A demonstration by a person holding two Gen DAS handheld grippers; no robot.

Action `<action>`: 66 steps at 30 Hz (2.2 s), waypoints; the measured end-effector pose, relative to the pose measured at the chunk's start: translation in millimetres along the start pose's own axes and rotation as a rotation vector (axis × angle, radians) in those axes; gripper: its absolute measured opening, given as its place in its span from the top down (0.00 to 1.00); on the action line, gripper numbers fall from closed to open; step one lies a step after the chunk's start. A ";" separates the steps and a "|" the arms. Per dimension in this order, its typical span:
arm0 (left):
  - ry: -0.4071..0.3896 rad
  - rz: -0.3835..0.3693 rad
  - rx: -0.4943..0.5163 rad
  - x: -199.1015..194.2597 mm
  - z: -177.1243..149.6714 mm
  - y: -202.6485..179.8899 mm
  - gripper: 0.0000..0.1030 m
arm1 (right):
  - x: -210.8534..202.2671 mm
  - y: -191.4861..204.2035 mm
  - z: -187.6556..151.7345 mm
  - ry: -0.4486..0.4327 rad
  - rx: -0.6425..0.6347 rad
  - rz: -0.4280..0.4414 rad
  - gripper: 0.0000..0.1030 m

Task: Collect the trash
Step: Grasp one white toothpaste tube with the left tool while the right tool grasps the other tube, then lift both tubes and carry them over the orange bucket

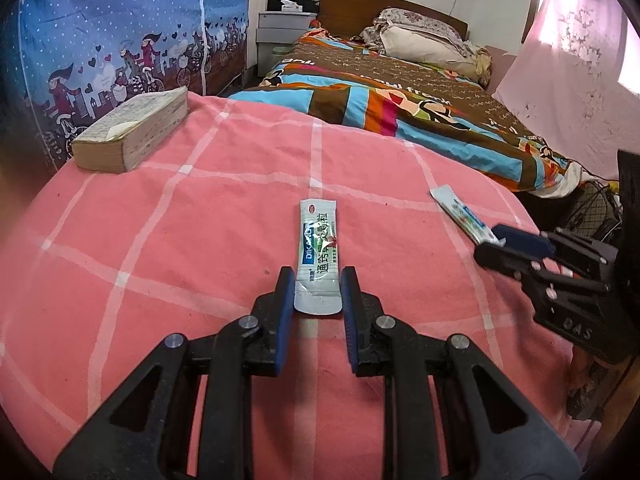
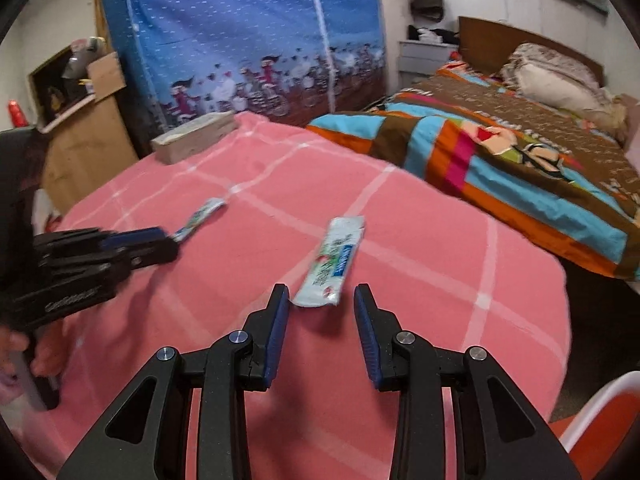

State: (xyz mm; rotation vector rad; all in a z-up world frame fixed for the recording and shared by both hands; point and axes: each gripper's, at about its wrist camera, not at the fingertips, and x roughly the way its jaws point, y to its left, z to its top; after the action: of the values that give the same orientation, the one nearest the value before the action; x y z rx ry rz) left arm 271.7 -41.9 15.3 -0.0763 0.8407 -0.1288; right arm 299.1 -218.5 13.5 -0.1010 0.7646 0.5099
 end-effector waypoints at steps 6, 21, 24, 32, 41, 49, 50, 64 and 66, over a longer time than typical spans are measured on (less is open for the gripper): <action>0.012 0.008 0.006 2.7 -0.8 -1.8 0.74 | 15.0 5.1 12.7 0.003 -0.004 -0.036 0.68; -0.003 0.008 0.024 -1.2 -2.0 -6.1 0.74 | 17.5 0.0 12.4 -0.013 0.054 -0.070 0.81; -0.047 0.012 0.026 -10.3 -2.5 -8.5 0.74 | 12.5 4.5 10.5 -0.039 0.047 -0.067 0.81; -0.210 0.028 0.048 -41.2 -3.6 -19.1 0.74 | -27.8 14.4 0.2 -0.237 0.061 -0.088 0.81; -0.432 -0.040 0.026 -83.4 0.4 -32.6 0.74 | -85.2 26.3 -11.9 -0.548 0.061 -0.084 0.81; -0.588 -0.062 0.114 -112.4 -1.2 -63.5 0.74 | -129.4 22.8 -20.5 -0.745 0.054 -0.127 0.80; -0.595 -0.065 0.119 -114.1 -1.3 -65.6 0.74 | -134.2 21.8 -21.8 -0.766 0.057 -0.135 0.80; -0.689 -0.137 0.235 -128.6 -7.4 -112.1 0.74 | -184.4 -0.1 -49.1 -0.902 0.118 -0.248 0.80; -0.694 -0.156 0.259 -129.1 -9.7 -121.4 0.74 | -189.2 -4.0 -53.8 -0.906 0.126 -0.268 0.80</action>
State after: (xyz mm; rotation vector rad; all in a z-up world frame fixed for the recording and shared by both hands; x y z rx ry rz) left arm 169.1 -143.7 118.5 0.0576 0.1203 -0.3346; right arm 151.9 -313.0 103.6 0.1422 -0.1080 0.2044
